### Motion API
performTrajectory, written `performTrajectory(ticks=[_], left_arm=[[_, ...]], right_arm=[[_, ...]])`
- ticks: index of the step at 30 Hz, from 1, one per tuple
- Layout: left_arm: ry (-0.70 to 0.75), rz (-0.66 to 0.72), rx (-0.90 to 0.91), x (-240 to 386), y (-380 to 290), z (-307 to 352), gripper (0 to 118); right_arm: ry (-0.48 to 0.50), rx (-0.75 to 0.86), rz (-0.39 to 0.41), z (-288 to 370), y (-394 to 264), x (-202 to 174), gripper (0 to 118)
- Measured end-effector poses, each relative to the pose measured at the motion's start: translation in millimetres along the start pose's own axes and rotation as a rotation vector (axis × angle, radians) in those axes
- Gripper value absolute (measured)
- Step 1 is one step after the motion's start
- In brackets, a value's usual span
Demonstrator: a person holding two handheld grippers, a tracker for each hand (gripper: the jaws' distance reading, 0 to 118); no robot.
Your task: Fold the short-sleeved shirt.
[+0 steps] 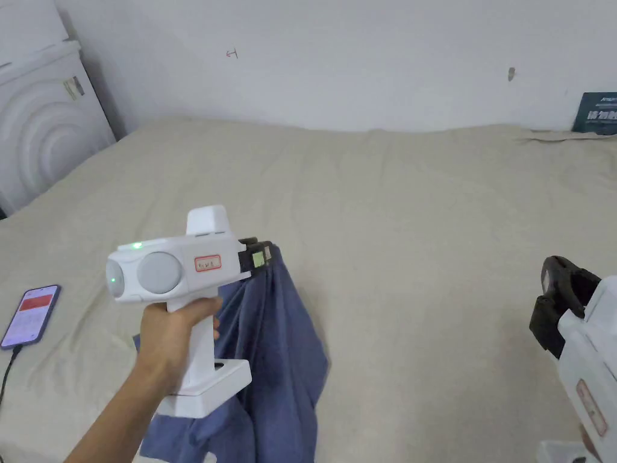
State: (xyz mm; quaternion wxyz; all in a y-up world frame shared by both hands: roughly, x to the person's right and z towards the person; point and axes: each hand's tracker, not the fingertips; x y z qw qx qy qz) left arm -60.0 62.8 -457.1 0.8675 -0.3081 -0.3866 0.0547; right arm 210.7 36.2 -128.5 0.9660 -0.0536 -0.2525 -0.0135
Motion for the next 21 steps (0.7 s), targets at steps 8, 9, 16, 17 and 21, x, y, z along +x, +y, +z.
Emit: performTrajectory(ticks=[8, 9, 16, 17, 21], left_arm=[[-0.179, -0.159, 0.023, 114.0, 42.0, -35.3, 0], [-0.203, -0.184, 0.024, 129.4, 42.7, -40.2, 0], [-0.402, -0.241, -0.005, 217.2, 32.4, -73.0, 0], [-0.430, -0.257, -0.018, 228.2, 29.1, -75.9, 0], [-0.460, -0.299, -0.076, 257.3, 8.0, -93.5, 0]], right_arm=[[-0.098, 0.043, 0.005, 23.9, 13.5, 35.4, 0], [-0.113, 0.046, 0.006, 26.5, 14.6, 41.1, 0], [-0.228, 0.068, 0.018, 48.2, 22.1, 80.3, 0], [-0.245, 0.070, 0.020, 51.4, 22.4, 85.7, 0], [-0.296, 0.065, 0.022, 61.6, 21.3, 103.7, 0]])
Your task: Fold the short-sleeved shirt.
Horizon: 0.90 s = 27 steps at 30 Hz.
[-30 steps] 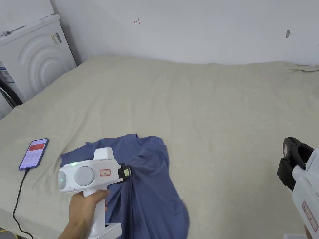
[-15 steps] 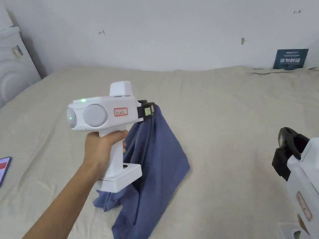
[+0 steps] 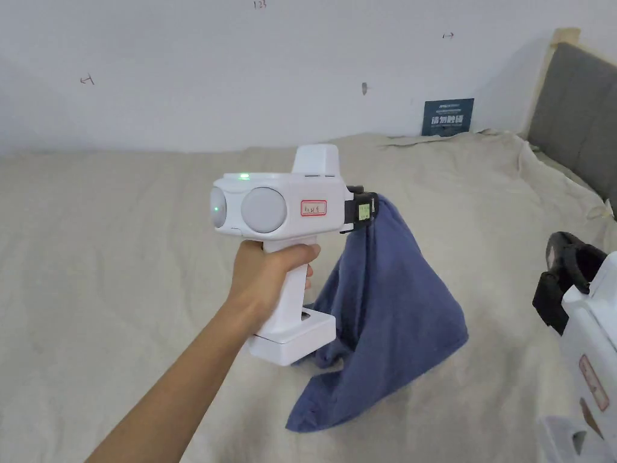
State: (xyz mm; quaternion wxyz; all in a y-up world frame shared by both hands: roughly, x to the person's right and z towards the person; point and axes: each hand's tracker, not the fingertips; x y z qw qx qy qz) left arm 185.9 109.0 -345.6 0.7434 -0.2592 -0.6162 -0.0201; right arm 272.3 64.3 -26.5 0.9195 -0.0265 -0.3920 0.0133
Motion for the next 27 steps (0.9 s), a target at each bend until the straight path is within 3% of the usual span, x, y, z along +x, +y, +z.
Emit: performTrajectory(ticks=[8, 16, 24, 27], left_arm=[[-0.043, -0.013, -0.200, 8.9, -52.3, -62.5, 0], [0.156, -0.096, -0.476, -13.1, -134.8, -119.7, 0], [0.329, -0.031, -0.658, -57.2, -186.9, -142.0, 0], [0.315, 0.045, -0.634, -63.3, -190.8, -137.9, 0]], right_arm=[[-0.059, -0.022, -0.002, 8.5, -5.0, 21.0, 0], [-0.060, -0.048, -0.006, 9.3, -17.8, 27.6, 0], [-0.063, -0.074, 0.006, 12.5, -26.8, 34.9, 0], [-0.068, -0.079, 0.006, 14.0, -28.7, 38.0, 0]])
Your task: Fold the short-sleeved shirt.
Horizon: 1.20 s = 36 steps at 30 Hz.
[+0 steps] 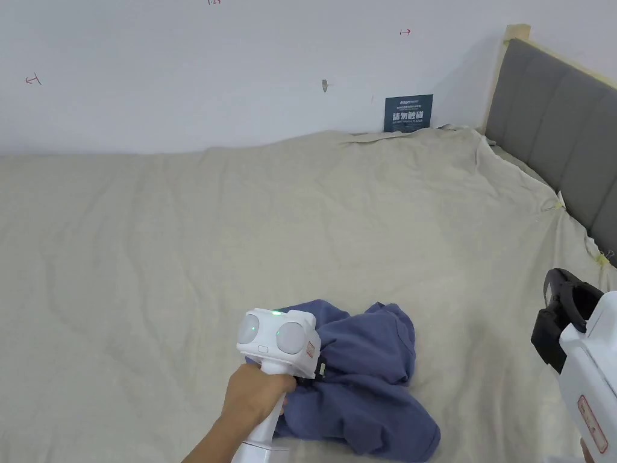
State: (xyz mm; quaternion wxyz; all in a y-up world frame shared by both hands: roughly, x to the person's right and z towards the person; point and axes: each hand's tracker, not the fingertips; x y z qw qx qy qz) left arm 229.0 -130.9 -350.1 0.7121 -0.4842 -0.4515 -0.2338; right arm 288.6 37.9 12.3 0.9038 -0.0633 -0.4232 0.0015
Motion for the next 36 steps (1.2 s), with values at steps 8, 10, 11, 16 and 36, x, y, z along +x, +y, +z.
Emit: performTrajectory(ticks=[8, 10, 11, 16, 36], left_arm=[[-0.010, 0.059, 0.068, -2.4, 10.2, 35.2, 117], [-0.063, 0.052, 0.146, -4.7, 13.0, 57.0, 118], [-0.088, 0.067, 0.189, -4.9, 15.0, 66.7, 118], [-0.095, 0.054, 0.412, -12.7, 7.6, 138.7, 118], [0.414, 0.104, 1.036, -51.2, -135.8, 226.4, 108]], right_arm=[[0.006, 0.006, 0.004, 2.3, 4.7, -2.8, 0], [0.014, 0.014, 0.004, 3.7, 8.0, -6.0, 0], [0.016, 0.017, 0.004, 3.9, 9.0, -7.4, 0], [0.037, 0.034, 0.005, 5.1, 16.2, -16.5, 0], [0.110, 0.065, -0.003, 7.6, 13.4, -41.3, 0]])
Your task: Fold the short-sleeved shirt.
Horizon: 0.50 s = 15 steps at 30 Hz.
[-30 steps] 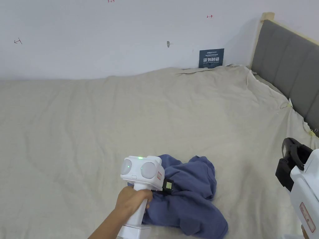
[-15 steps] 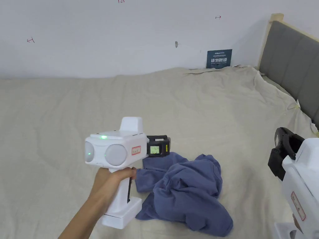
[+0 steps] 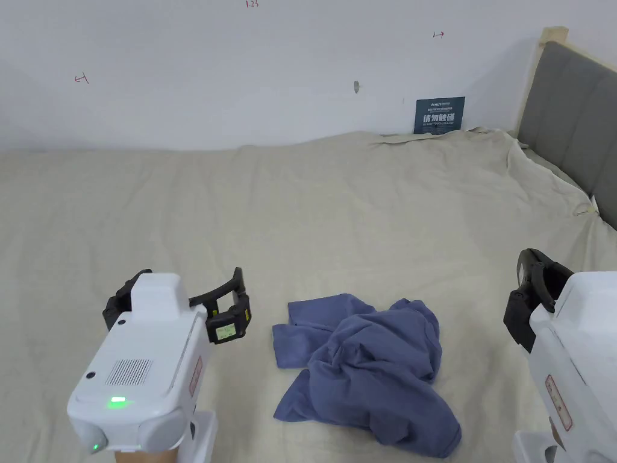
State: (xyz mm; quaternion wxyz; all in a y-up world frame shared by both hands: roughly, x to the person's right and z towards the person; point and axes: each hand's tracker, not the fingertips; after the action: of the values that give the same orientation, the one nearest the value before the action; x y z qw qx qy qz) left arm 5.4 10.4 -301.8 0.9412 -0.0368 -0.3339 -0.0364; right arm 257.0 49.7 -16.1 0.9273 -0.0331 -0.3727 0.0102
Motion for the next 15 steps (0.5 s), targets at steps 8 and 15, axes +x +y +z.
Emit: performTrajectory(ticks=[8, 15], left_arm=[[0.029, 0.029, -0.029, -20.0, -19.7, 18.2, 0], [0.026, 0.115, -0.091, -31.7, -29.2, 15.5, 0]], right_arm=[[0.009, -0.005, -0.006, -0.8, -4.2, -2.4, 0], [0.008, -0.011, -0.008, 0.5, -2.7, -4.1, 0]])
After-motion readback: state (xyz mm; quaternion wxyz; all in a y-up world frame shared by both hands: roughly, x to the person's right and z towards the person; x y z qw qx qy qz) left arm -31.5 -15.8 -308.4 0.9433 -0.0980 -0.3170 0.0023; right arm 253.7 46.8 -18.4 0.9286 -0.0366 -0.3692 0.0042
